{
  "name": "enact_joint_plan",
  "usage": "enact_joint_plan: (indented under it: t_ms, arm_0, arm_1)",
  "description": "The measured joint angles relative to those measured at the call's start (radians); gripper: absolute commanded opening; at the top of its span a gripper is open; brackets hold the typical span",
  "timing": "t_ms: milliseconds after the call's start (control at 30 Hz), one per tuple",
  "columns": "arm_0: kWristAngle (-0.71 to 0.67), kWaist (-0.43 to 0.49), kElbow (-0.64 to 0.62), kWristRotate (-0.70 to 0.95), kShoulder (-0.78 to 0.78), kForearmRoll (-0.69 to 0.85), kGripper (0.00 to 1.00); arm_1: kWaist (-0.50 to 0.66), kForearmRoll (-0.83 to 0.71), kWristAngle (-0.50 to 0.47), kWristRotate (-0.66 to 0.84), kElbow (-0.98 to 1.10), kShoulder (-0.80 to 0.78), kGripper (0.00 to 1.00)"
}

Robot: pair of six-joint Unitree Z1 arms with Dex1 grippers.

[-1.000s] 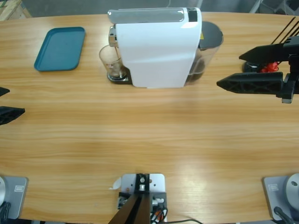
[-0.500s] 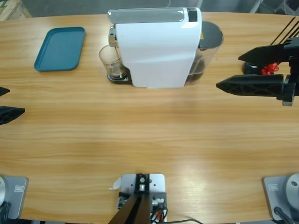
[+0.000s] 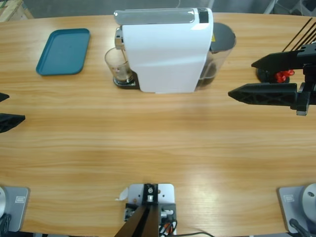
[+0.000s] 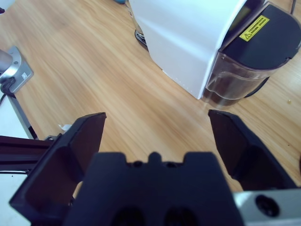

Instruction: Pour coffee

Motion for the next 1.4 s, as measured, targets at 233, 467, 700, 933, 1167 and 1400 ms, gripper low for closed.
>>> enact_joint_plan:
  t_ms: [233, 467, 700, 933, 1167, 1400]
  arm_0:
    - [0.0, 0.0, 0.0, 0.0, 0.0, 0.0, 1.0]
    - [0.0, 0.0, 0.0, 0.0, 0.0, 0.0, 1.0]
    - [0.0, 0.0, 0.0, 0.0, 0.0, 0.0, 1.0]
    - [0.0, 0.0, 0.0, 0.0, 0.0, 0.0, 1.0]
    - [0.0, 0.0, 0.01, 0.0, 0.0, -0.062, 1.0]
    - [0.013, 0.0, 0.014, 0.018, 0.0, -0.143, 1.0]
  arm_1:
    - [0.0, 0.0, 0.0, 0.0, 0.0, 0.0, 1.0]
    - [0.001, 0.0, 0.0, 0.0, 0.0, 0.0, 1.0]
    - [0.001, 0.0, 0.0, 0.0, 0.0, 0.0, 1.0]
    - [0.001, 0.0, 0.0, 0.0, 0.0, 0.0, 1.0]
    - [0.001, -0.007, 0.0, 0.0, 0.0, 0.0, 1.0]
    - [0.001, -0.016, 0.0, 0.0, 0.002, 0.0, 1.0]
